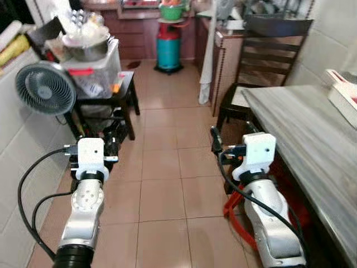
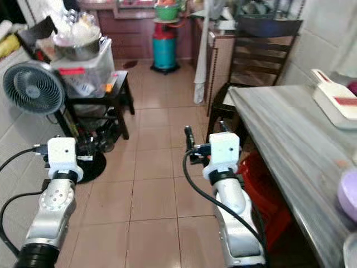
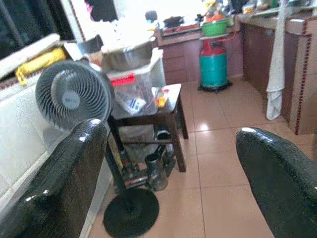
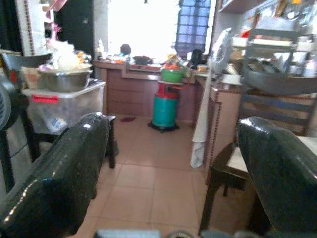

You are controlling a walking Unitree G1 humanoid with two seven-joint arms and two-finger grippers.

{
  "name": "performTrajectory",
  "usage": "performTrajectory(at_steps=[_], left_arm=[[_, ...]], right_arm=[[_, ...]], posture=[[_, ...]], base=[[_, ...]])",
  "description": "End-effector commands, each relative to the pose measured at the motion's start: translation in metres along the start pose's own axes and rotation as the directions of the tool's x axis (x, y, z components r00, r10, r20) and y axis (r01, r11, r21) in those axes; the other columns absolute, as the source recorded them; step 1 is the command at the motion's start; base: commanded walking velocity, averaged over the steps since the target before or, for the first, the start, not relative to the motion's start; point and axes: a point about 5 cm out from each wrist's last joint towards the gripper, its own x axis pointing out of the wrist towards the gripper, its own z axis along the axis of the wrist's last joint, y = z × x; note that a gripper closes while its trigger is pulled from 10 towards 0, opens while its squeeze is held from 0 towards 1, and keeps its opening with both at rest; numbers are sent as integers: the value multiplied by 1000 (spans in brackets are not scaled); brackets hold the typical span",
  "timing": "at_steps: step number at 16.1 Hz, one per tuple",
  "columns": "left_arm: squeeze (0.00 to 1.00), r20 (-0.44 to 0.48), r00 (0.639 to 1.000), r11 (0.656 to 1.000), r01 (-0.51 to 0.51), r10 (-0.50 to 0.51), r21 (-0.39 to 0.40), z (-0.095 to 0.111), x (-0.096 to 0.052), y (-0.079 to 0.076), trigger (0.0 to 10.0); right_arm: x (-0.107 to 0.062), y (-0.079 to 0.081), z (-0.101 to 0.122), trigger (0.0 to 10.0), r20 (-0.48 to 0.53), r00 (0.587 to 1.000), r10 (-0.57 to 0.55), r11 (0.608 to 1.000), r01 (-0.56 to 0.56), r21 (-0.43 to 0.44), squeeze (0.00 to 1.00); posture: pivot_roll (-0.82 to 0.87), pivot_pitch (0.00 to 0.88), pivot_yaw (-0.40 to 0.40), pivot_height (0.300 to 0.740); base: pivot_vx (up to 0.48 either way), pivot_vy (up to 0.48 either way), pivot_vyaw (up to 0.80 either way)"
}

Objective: Setting the table

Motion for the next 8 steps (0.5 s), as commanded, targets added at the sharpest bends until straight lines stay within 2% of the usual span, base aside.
performTrajectory(at_steps=[1,8], left_arm=[[0,1,1000,1000,1,-1,11,2,2,0,10000],[0,1,1000,1000,2,-2,14,2,3,0,10000]], right_arm=[[2,-2,-1,10000,-6,1000,-9,1000,9,1,0],[2,-1,-1,10000,-5,1000,-3,1000,3,-1,0]], posture=[[-45,0,15,740],[-52,0,21,740]], base=[[0,480,0],[0,480,0]])
